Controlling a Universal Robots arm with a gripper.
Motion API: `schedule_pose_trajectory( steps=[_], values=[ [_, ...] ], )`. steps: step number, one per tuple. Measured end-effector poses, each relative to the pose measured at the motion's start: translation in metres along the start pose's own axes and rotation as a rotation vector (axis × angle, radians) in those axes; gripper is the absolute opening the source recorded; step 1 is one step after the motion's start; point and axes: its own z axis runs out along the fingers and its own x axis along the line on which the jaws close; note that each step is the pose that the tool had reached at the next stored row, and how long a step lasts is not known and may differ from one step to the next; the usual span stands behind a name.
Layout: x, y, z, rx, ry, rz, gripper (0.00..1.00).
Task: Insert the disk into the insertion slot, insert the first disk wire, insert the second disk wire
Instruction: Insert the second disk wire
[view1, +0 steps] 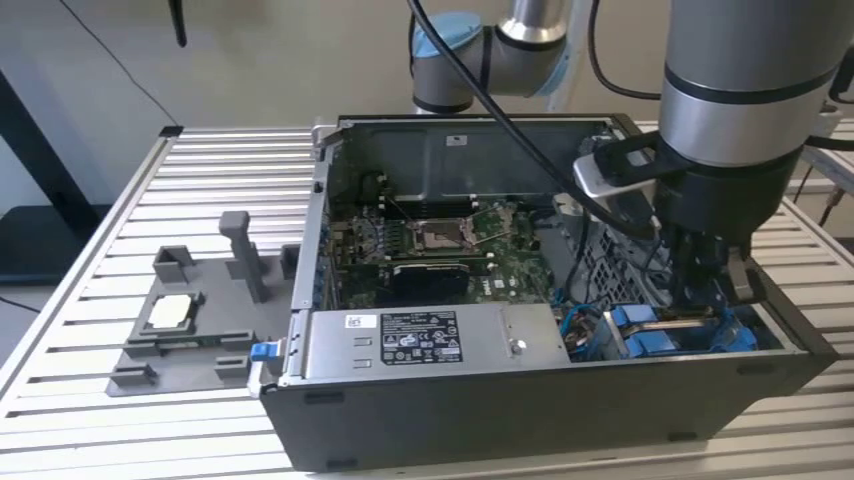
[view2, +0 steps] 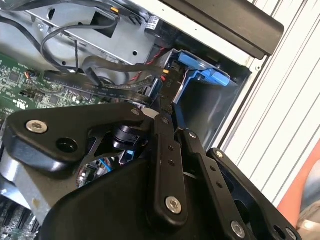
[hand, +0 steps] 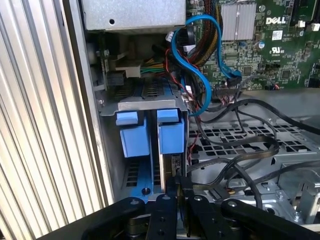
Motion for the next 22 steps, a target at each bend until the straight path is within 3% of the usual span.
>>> schedule_pose_trajectory(
  steps=[18,22],
  values=[
    [0.0004,0.0012,0.0065,0.0084,-0.0014,-0.003,0.16],
    [0.0008,0.0030,0.0116,0.0093,-0.0008,-0.003,0.16]
  ],
)
